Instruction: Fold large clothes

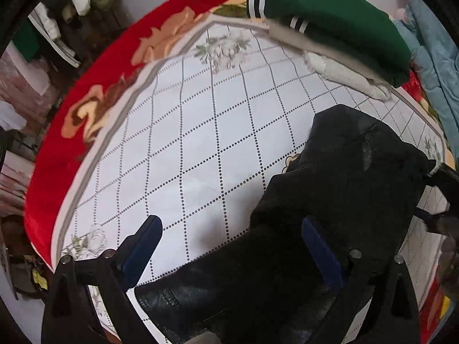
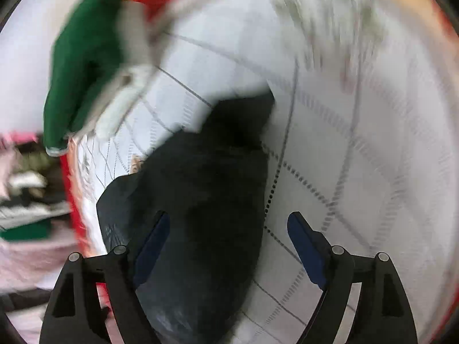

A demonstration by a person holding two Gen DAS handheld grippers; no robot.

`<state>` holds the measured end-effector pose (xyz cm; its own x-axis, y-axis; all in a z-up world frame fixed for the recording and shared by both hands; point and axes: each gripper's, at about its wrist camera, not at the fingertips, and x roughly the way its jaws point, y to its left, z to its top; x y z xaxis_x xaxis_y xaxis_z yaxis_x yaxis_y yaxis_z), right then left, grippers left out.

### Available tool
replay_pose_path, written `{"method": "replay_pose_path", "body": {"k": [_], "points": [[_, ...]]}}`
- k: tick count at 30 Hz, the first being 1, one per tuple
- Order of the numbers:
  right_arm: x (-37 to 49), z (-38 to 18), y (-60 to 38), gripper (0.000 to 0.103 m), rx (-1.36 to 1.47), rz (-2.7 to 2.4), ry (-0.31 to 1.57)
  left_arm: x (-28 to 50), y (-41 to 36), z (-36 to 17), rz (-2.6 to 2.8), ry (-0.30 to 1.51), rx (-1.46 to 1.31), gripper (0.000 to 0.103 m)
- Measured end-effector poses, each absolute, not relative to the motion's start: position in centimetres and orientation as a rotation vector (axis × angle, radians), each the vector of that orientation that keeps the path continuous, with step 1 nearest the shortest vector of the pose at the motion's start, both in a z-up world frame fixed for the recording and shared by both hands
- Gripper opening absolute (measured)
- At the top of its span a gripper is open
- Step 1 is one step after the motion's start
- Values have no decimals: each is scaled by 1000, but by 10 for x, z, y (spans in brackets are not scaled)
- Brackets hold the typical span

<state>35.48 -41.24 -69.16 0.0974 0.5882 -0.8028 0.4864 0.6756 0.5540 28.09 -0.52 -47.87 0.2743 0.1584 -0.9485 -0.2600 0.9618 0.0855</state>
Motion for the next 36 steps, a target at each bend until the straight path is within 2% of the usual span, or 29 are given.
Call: {"method": "replay_pose_path", "body": {"k": [1,2,3,4,5,6,7,10,12,14,17,18,22,25,27,29,32,36], "points": [[357,-703,-403,82,962,147,1533,282,-10,-480,283,1269,-77,100],[357,-706,-398,72,957,177,1508,282,-12,-482,281,1278,-63,100],[355,-705,-391,57,921,181,1487,282,-15,-485,280,1288,-52,100],[351,-701,-388,52,906,196,1476,281,-16,-487,278,1295,-45,100],[344,-697,-389,42,915,191,1464,279,-19,-489,274,1303,-40,100],[334,-691,-396,36,945,179,1452,278,-20,-489,272,1308,-40,100],[319,-685,-406,34,986,147,1450,276,-22,-489,266,1312,-47,100],[279,-677,-434,33,991,10,1518,272,-32,-490,236,1335,-76,100],[258,-673,-450,49,945,-63,1611,273,-43,-497,215,1354,-77,100],[246,-666,-457,54,870,-56,1722,277,-53,-509,205,1366,-64,100],[236,-624,-460,54,698,-39,1737,288,-61,-545,237,1407,15,100],[238,-608,-462,54,646,-22,1714,291,-58,-557,246,1426,7,103],[262,-566,-409,54,582,205,1639,292,-35,-569,230,1441,-145,103],[279,-580,-345,49,580,416,1702,287,-23,-556,240,1437,-192,103],[284,-605,-292,36,517,539,1776,278,-12,-542,256,1422,-234,103],[281,-635,-257,35,401,515,1879,265,4,-525,295,1401,-248,103],[274,-674,-235,35,243,434,1906,244,25,-510,360,1386,-257,103],[282,-675,-235,35,230,417,1948,219,42,-495,413,1379,-255,103]]}}
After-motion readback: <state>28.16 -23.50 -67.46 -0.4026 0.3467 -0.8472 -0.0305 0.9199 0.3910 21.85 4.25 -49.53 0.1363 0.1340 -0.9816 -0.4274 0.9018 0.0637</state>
